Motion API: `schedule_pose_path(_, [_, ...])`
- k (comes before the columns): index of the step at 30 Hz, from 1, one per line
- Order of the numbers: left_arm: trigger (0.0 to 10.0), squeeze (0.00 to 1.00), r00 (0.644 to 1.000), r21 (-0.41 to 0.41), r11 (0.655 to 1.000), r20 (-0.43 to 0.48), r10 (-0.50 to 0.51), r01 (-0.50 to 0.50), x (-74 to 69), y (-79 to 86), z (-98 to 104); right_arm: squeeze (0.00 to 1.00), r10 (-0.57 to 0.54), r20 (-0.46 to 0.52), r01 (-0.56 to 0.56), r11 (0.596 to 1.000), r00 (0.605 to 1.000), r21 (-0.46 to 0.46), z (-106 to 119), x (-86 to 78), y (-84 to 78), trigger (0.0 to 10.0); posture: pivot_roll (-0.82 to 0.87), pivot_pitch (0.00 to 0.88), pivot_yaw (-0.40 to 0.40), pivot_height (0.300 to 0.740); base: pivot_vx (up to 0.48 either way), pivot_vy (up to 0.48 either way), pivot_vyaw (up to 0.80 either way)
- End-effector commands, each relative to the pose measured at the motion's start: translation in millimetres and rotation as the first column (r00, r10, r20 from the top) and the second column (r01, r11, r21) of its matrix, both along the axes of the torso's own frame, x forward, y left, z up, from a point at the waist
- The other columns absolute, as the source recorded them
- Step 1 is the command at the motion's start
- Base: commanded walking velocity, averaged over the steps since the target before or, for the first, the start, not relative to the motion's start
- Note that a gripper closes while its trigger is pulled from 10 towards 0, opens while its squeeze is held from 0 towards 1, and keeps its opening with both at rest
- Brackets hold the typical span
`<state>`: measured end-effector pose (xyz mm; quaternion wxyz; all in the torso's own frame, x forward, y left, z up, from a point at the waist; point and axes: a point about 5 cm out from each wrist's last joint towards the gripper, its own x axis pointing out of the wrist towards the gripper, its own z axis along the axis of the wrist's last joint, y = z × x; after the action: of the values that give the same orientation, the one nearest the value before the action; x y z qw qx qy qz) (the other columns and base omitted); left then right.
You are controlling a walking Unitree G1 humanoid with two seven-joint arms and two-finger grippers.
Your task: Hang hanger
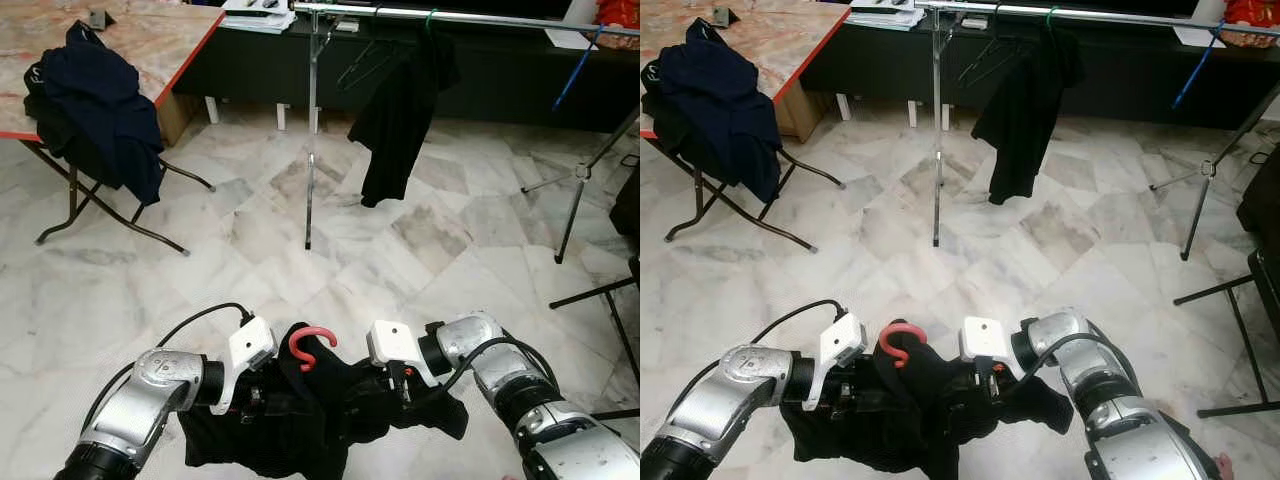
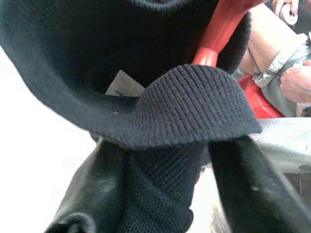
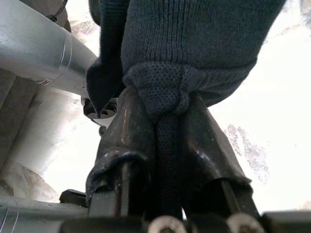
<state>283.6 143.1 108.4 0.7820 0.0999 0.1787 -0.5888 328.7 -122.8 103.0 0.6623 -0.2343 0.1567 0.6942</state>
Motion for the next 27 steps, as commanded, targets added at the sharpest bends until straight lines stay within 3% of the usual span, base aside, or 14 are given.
schedule_pose_path(1, [0.0,0.00,0.999,0.012,1.000,-0.030,-0.019,0.020,-2.9,-3.7,-7.2,0.00,0.037,0.086,-0.042,0.998,0.996,0.054,18.6,6.9,11.0,0.0,0.06,0.173,-0.042,0.740,0.000,0.000,0.00])
schedule_pose_path(27, [0.0,0.00,0.999,0.009,1.000,-0.034,-0.017,0.018,-2.9,-3.7,-7.4,0.00,0.038,0.086,-0.042,0.998,0.996,0.055,18.6,6.9,11.2,0.0,0.06,0.174,-0.042,0.740,0.000,0.000,0.00])
